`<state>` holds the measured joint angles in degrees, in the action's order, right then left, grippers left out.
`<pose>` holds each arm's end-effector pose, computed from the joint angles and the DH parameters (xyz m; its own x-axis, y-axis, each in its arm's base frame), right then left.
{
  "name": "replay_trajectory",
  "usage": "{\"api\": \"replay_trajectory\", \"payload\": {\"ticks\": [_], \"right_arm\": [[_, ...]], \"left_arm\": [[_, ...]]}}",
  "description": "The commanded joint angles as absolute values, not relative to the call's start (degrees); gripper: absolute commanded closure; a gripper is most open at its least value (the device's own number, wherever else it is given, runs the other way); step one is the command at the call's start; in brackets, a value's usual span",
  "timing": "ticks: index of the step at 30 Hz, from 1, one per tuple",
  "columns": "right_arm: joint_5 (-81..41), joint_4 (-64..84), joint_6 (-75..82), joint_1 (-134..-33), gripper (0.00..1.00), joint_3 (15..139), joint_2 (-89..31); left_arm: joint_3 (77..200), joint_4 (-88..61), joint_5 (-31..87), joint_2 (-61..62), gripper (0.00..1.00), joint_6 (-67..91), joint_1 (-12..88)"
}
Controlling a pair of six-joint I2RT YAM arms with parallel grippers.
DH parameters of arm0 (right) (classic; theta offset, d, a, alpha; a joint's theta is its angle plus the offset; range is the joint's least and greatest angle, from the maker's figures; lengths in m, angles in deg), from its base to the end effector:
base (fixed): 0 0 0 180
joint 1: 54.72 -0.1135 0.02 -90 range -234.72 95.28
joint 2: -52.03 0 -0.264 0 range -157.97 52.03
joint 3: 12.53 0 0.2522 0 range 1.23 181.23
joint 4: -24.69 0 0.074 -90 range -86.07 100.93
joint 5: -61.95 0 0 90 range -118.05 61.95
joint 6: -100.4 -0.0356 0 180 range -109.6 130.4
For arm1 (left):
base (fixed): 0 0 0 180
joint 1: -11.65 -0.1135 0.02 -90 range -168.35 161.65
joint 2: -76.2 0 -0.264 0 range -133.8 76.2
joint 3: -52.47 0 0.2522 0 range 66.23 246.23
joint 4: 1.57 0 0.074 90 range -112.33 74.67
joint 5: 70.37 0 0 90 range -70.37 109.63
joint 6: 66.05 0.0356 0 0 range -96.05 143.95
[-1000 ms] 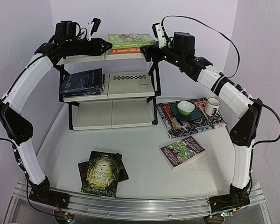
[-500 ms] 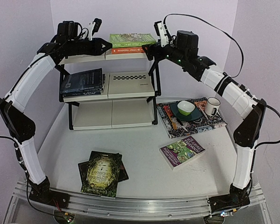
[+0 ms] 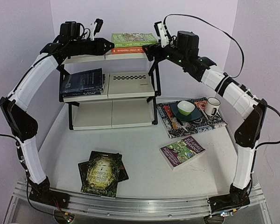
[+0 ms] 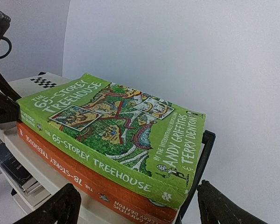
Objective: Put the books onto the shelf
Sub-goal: Adjust the book in the book pile on the shelf.
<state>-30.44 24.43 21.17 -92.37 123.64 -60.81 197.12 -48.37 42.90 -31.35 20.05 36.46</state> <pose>0.3610 0.2767 0.4996 0.4132 0.0829 -0.9069 -0.5117 0.8449 -0.1559 0.3626 -0.1831 0.4994 -0.2028 0.0249 -0.9789 0.7268 0.6737 -0.1335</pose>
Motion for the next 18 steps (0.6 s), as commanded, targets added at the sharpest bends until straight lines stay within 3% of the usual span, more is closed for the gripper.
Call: {"api": "replay_trajectory", "payload": {"ticks": [1, 3, 12, 18], "right_arm": [[-31.07, 29.08, 21.74, -92.52, 0.09, 123.48, -56.59], [-31.55, 29.12, 21.75, -92.52, 0.02, 122.96, -56.01], [-35.0, 27.57, 18.43, -92.51, 0.02, 111.69, -45.73], [-39.78, 22.93, 11.28, -92.52, 0.02, 95.04, -32.95]], "left_arm": [[198.24, -45.85, 40.81, -29.35, 0.62, 19.99, 36.7], [197.65, -45.78, 40.33, -28.23, 0.52, 19.7, 36.7], [192.6, -44.96, 37.75, -20.37, 0.26, 17.43, 38.24], [183.23, -44.82, 34.4, -12.5, 0.22, 13.67, 41.69]]}}
